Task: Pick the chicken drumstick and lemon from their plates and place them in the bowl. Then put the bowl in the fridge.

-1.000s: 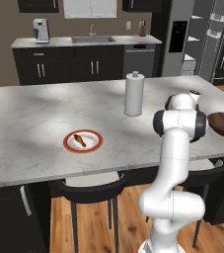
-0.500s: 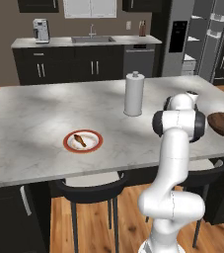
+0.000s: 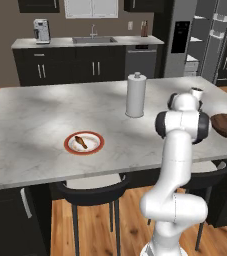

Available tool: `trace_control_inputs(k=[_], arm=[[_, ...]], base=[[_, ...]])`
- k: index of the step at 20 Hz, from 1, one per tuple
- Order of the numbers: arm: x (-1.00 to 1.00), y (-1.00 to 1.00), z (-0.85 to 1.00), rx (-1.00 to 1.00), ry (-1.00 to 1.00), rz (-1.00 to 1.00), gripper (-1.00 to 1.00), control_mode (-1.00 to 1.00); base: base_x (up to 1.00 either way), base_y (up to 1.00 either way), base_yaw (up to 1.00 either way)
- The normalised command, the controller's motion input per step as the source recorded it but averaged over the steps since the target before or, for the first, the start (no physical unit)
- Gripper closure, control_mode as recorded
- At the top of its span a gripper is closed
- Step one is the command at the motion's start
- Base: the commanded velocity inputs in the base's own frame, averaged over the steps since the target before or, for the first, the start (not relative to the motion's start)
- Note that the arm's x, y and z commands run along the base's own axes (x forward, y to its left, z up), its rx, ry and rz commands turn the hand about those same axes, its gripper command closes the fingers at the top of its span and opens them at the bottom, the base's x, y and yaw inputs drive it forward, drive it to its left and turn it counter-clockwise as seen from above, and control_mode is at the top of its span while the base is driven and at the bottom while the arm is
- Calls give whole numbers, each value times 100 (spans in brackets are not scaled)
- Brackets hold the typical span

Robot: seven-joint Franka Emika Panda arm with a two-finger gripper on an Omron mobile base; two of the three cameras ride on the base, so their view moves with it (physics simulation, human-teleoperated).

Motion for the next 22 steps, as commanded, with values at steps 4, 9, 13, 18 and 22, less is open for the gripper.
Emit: trace_control_inputs(k=[4,9,13,18,22], arm=[[-13,-14,57,0,0,0,100,-100],[-23,-22,51,-3,0,0,100,-100],[-31,-36,38,-8,-1,0,100,-100],[-21,-42,19,-17,-1,-3,100,-100],[-19,-49,21,-11,0,-8,100,-100]], base=[[0,0,0],[0,0,0],[0,0,0],[0,0,0],[0,0,0]])
